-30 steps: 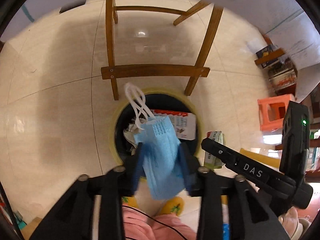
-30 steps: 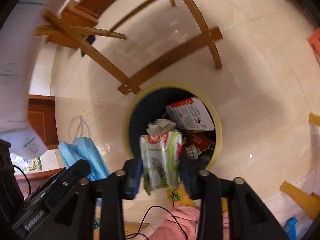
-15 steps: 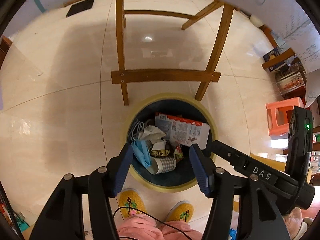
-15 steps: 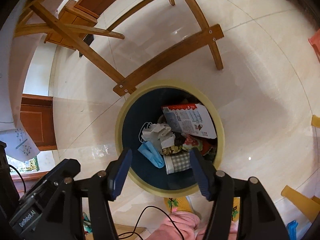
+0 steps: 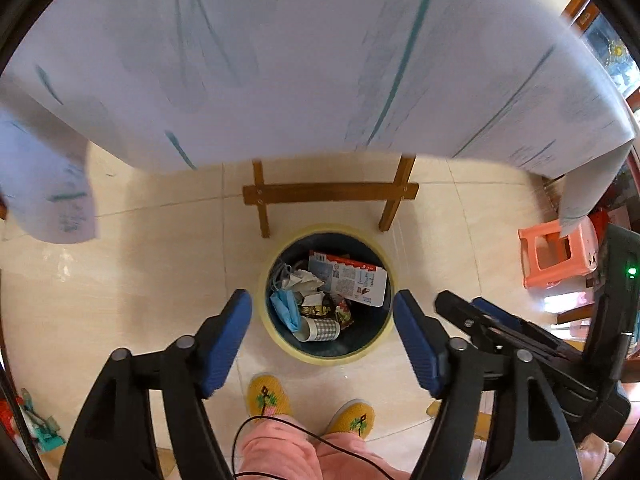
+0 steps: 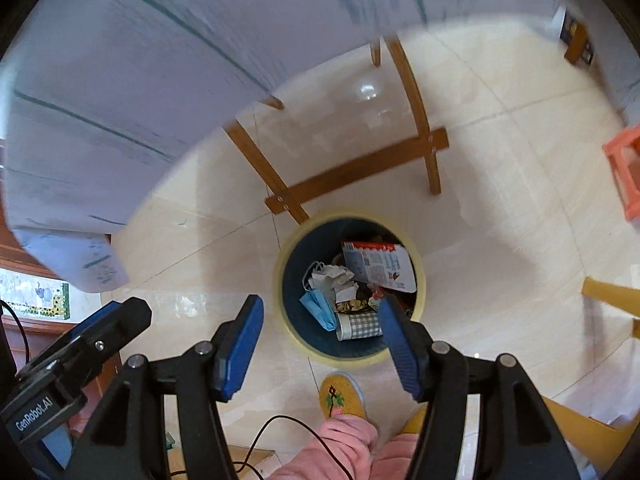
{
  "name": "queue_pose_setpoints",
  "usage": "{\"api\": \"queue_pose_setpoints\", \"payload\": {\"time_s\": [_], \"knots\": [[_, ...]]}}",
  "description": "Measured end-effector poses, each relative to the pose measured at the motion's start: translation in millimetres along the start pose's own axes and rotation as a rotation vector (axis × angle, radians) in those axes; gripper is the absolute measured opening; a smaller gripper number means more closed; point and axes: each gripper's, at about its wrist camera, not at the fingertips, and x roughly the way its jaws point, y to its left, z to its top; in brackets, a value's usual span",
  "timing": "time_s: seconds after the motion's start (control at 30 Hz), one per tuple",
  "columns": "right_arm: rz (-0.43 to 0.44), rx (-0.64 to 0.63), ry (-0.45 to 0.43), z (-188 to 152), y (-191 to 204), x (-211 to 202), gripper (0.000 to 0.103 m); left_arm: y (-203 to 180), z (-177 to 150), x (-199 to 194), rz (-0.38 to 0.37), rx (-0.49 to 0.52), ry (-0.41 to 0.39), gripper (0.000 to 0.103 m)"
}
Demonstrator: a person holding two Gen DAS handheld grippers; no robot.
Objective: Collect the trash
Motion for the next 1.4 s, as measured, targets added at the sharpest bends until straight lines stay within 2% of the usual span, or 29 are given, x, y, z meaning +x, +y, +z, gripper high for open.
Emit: {"api": "queue_pose_setpoints", "payload": {"time_s": [0.23, 0.3, 0.37, 0.5, 0.67, 1.03, 1.4], "knots": [[0.003, -0.042, -0.053, 11.0, 29.0, -96.4, 0.061, -16.2, 12.1, -96.3, 0.04, 0.011, -0.058, 0.073], [-0.005, -0.07, -0.075, 13.4, 39.2, -125.8, 0.065, -20.2, 15.0, -126.6, 0.048, 0.009, -0.081, 0.073], [-0.003, -0.103, -0.105, 14.7, 50.1, -156.1, 0.065, -22.3, 16.1, -152.8, 0.057, 0.004, -0.105, 0.074], [-0.01, -0.161, -0.15, 14.6, 67.4, -202.8, 0.066, -25.9, 16.9, -198.9, 0.092, -0.004, -0.131, 0.075], [-0.01, -0.205, -0.211, 13.0, 83.8, -255.7, 0.066, -30.8, 16.2, -248.4, 0.095, -0.031, -0.185, 0.075], [-0.011, -0.285, -0.322, 2.1, 114.0, -327.9, 0.066, -49.7, -0.1, -326.3, 0.122, -0.059, -0.316, 0.075], [-0.01, -0.338, -0.43, -0.6, 132.0, -364.8, 0.066, -58.8, 0.6, -366.5, 0.153, -0.053, -0.429, 0.075]]}}
